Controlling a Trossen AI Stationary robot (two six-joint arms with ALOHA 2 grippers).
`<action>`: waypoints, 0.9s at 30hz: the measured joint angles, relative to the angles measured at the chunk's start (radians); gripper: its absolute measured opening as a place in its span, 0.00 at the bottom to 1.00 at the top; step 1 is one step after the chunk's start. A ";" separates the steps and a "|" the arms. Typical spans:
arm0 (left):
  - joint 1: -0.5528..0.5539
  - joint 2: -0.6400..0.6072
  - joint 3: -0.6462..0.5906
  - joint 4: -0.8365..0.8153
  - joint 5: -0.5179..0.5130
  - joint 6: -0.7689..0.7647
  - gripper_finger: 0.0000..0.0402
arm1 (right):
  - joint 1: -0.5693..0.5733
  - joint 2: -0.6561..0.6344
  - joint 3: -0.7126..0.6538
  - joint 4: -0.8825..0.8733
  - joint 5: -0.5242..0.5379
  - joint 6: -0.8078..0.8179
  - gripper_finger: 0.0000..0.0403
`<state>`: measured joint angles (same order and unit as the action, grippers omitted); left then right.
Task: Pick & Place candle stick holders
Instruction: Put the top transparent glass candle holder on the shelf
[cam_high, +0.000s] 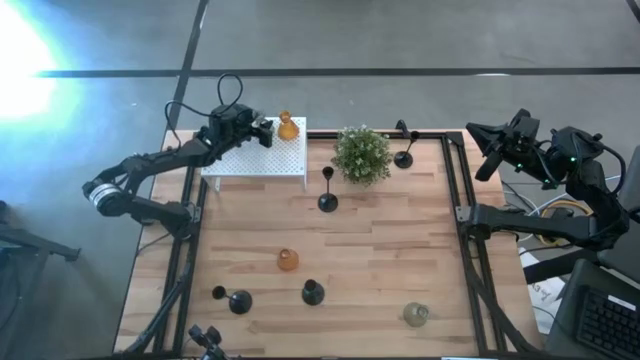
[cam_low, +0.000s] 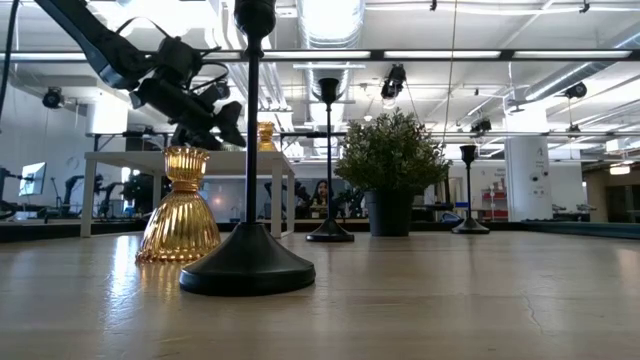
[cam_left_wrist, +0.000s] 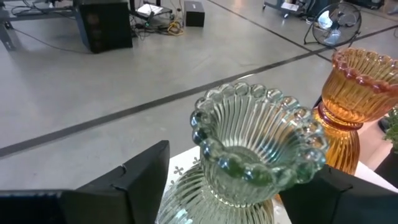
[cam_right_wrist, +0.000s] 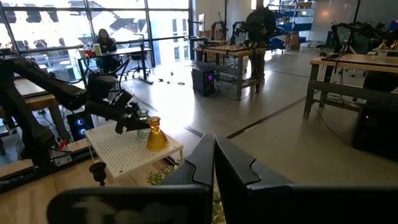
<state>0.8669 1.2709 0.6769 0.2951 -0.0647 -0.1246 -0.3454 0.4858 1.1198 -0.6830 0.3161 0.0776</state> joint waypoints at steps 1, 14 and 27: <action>0.000 0.000 0.000 0.000 0.000 0.000 0.70 | 0.000 0.000 0.000 0.000 0.000 0.000 0.02; 0.000 -0.033 0.002 -0.003 0.001 0.038 0.81 | 0.000 0.000 0.000 0.000 0.000 0.000 0.02; 0.000 -0.157 0.003 -0.068 0.001 0.046 0.81 | 0.000 0.000 0.000 0.000 0.000 0.000 0.02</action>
<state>0.8673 1.1143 0.6804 0.2276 -0.0633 -0.0790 -0.3454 0.4858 1.1198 -0.6830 0.3160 0.0776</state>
